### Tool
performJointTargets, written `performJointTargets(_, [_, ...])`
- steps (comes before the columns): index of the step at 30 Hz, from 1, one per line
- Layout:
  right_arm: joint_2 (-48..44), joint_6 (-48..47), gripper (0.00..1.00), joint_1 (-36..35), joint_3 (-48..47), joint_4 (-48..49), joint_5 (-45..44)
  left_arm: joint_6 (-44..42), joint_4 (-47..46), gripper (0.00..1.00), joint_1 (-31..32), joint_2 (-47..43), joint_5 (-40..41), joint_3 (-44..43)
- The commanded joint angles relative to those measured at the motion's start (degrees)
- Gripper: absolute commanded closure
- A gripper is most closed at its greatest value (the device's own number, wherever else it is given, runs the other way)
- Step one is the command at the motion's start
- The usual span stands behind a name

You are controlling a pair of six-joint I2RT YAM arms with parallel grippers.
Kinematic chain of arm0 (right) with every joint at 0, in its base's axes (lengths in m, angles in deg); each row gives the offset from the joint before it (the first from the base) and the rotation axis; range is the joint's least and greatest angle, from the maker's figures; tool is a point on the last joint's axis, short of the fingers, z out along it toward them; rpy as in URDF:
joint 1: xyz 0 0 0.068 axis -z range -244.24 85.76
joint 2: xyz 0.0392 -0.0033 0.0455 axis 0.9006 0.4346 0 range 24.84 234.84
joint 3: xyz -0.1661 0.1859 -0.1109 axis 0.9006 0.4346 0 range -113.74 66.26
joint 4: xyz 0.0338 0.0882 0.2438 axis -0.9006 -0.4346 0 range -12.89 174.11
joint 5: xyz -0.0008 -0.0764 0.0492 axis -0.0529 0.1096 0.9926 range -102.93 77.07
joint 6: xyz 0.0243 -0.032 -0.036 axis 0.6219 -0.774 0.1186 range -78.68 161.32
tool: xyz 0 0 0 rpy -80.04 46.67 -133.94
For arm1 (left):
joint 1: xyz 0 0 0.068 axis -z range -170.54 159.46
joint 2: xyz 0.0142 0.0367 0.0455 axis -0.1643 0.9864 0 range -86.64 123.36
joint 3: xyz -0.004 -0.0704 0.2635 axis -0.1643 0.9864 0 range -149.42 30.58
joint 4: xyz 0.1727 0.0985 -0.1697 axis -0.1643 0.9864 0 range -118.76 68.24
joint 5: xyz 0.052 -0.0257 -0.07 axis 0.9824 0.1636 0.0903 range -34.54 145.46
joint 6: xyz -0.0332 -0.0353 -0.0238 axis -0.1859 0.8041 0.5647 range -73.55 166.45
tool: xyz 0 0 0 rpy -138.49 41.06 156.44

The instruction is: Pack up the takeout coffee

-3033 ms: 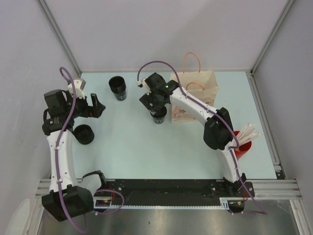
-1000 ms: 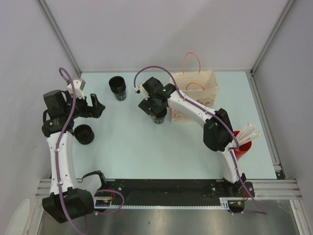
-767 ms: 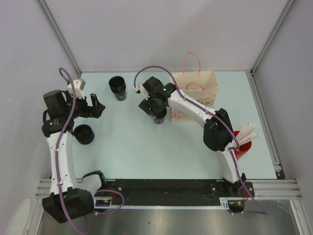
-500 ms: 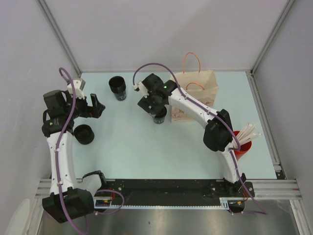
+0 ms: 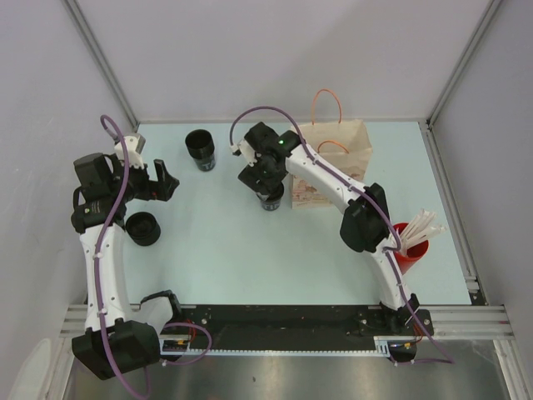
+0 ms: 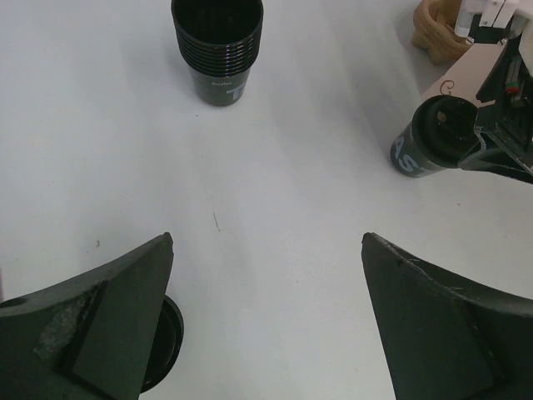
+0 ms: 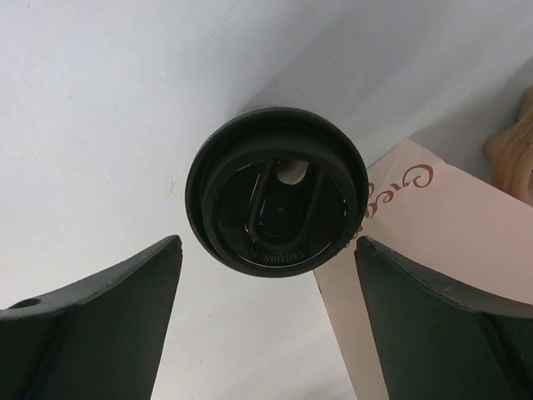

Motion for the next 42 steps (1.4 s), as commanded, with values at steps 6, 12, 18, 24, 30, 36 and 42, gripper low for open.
performJointTargets(6, [1.4,-1.03,0.1,0.94,-3.19,-3.83,5.3,0.77,-1.88,0.01,-0.55,-1.05,-1.62,-0.68])
performJointTargets(12, [2.1,-1.38,0.1,0.86,-3.98,-4.01,5.39,0.77,-1.88,0.0,-0.55,-0.87,-1.53,-0.59])
performJointTargets(18, [2.37,-0.77,0.08,0.77,-4.16,-2.34,4.25,0.86,-2.14,0.0,-0.55,-1.05,-1.44,-0.41])
performJointTargets(24, [2.19,-0.68,0.03,0.42,-4.6,-0.67,2.93,0.77,-2.23,0.01,-0.55,-1.05,-1.44,-0.41])
performJointTargets(30, [2.63,-0.24,0.04,0.33,-4.95,-0.5,3.1,0.77,-2.15,0.01,-0.63,-1.13,-1.35,-0.32])
performJointTargets(36, [3.24,-0.06,0.05,0.24,-5.3,-0.06,3.28,0.77,-2.14,0.01,-0.55,-1.31,-1.44,-0.32])
performJointTargets(42, [4.12,-0.06,0.05,0.42,-5.39,0.12,2.93,0.77,-2.15,0.01,-0.55,-1.49,-1.44,-0.24])
